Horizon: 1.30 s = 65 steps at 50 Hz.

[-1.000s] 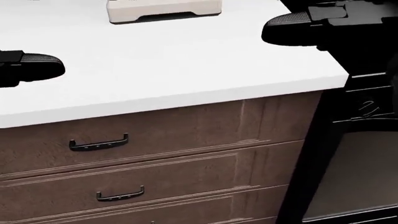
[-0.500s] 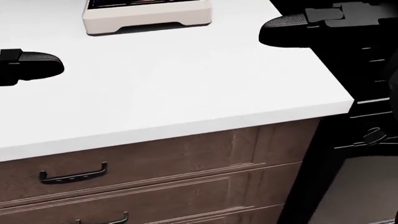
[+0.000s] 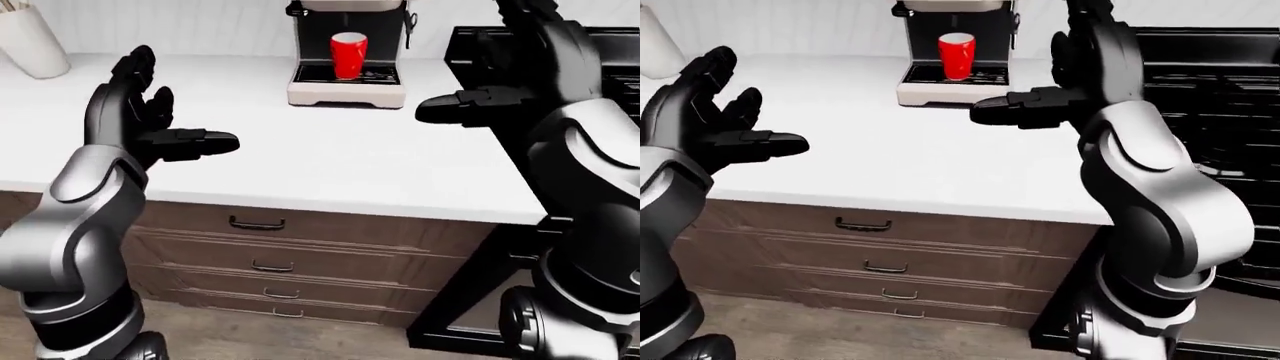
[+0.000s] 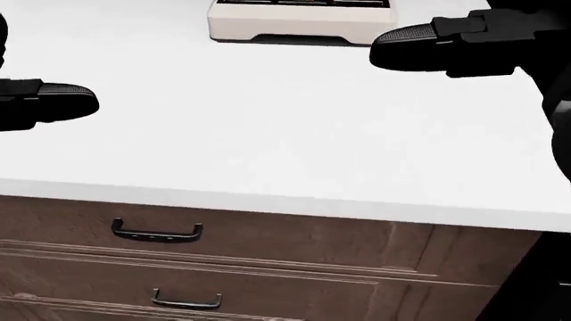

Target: Press the button on the coffee machine to serve coffee.

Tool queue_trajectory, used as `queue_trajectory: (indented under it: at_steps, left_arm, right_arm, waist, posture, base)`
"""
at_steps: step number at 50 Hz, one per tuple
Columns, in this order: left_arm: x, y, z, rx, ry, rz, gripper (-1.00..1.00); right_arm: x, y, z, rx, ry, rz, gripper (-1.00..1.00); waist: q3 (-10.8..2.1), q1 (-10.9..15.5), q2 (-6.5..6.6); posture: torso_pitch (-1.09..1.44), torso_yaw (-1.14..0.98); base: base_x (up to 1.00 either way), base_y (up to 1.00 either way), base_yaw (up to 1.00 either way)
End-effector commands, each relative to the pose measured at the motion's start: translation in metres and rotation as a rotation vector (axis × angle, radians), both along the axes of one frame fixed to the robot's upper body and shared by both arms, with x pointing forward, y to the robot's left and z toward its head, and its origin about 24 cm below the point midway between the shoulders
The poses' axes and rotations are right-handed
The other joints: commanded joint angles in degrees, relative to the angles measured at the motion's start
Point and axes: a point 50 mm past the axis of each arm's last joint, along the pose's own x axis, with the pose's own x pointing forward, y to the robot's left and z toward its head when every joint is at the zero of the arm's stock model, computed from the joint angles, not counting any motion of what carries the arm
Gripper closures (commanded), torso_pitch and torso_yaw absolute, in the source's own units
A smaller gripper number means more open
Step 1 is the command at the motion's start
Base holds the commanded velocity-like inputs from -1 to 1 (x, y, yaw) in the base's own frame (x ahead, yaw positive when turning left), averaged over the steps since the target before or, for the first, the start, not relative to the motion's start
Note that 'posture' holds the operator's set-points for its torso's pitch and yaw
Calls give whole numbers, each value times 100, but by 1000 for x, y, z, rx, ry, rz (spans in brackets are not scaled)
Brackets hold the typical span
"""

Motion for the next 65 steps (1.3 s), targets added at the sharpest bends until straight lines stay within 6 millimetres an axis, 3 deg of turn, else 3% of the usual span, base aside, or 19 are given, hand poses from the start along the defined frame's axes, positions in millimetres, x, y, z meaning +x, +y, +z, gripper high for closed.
queue_trajectory:
  at_steps: [1, 5, 6, 11, 16, 20, 21, 23, 29, 32, 33, 34, 40, 46, 55, 59, 60, 61, 65]
  left_arm:
    - [-7, 0, 19, 15, -103, 3, -100]
    - [-6, 0, 18, 15, -99, 3, -100]
    - [-6, 0, 19, 14, -100, 3, -100]
    - [-6, 1, 18, 15, -99, 4, -100]
    - [-6, 0, 20, 16, -101, 3, -100]
    - [-6, 1, 20, 15, -103, 3, -100]
    - [-6, 0, 20, 15, -104, 4, -100]
    - [-5, 1, 20, 15, -104, 4, -100]
    - [-6, 0, 19, 15, -102, 2, -100]
    - [-6, 1, 19, 12, -103, 3, -100]
    - [-6, 1, 19, 12, -102, 3, -100]
    - [-6, 1, 19, 12, -103, 3, -100]
    - [-6, 1, 20, 13, -104, 4, -100]
    - [-7, 0, 20, 14, -103, 2, -100]
    - [-7, 0, 21, 14, -107, 0, -100]
    - [-8, -1, 21, 15, -108, -2, -100]
    - [-8, -1, 21, 15, -108, -1, -100]
    - [-7, 0, 21, 14, -107, -1, -100]
    - [-7, 0, 21, 14, -108, 0, -100]
  right_arm:
    - [-6, 0, 13, 6, -79, -6, -100]
    - [-6, 0, 13, 7, -80, -9, -100]
    - [-5, 0, 13, 10, -82, -11, -100]
    - [-6, 1, 15, 13, -86, -9, -100]
    - [-7, 1, 16, 15, -89, -7, -100]
    - [-8, 1, 17, 13, -89, -4, -100]
    - [-8, 1, 17, 13, -89, -4, -100]
    - [-7, 1, 16, 13, -89, -4, -100]
    - [-7, 0, 16, 17, -92, -8, -100]
    - [-8, 0, 16, 19, -94, -9, -100]
    - [-8, 1, 16, 19, -95, -6, -100]
    - [-8, 1, 16, 18, -95, -5, -100]
    - [-9, 2, 17, 14, -95, -2, -100]
    - [-9, 1, 18, 15, -96, -4, -100]
    - [-9, 1, 18, 18, -95, -10, -100]
    - [-9, 0, 18, 18, -96, -11, -100]
    - [-9, 0, 18, 17, -96, -10, -100]
    - [-9, 0, 18, 18, -96, -10, -100]
    - [-9, 1, 19, 17, -96, -10, -100]
  waist:
    - [-153, 11, -5]
    - [-235, -104, 466]
    - [-156, -70, 302]
    - [-390, -60, 309]
    - [-214, -38, 202]
    - [-203, -10, -95]
    - [-228, -30, 62]
    - [-240, -12, -34]
    - [-146, -61, 126]
    - [-229, -131, 476]
    - [-167, -133, 299]
    - [-327, -113, 361]
    - [-311, -26, 363]
    - [-310, -26, -139]
    - [-229, -27, 246]
    - [-357, -88, 854]
    - [-286, -40, 559]
    - [-284, -82, 678]
    - [-329, -39, 503]
  posture:
    - [0, 0]
    - [0, 0]
    - [0, 0]
    - [0, 0]
    - [0, 0]
    - [0, 0]
    - [0, 0]
    - [0, 0]
    - [0, 0]
    - [0, 0]
    - [0, 0]
    - [0, 0]
    - [0, 0]
    - [0, 0]
    - [0, 0]
    - [0, 0]
    - [0, 0]
    - [0, 0]
    - [0, 0]
  base:
    - [0, 0, 0]
    - [0, 0, 0]
    - [0, 0, 0]
    - [2, 0, 0]
    - [20, 0, 0]
    - [21, 0, 0]
    - [22, 0, 0]
    - [20, 0, 0]
    - [13, 0, 0]
    - [0, 0, 0]
    - [0, 0, 0]
    - [5, 0, 0]
    - [10, 0, 0]
    - [11, 0, 0]
    - [11, 0, 0]
    - [11, 0, 0]
    - [11, 0, 0]
    - [11, 0, 0]
    - [11, 0, 0]
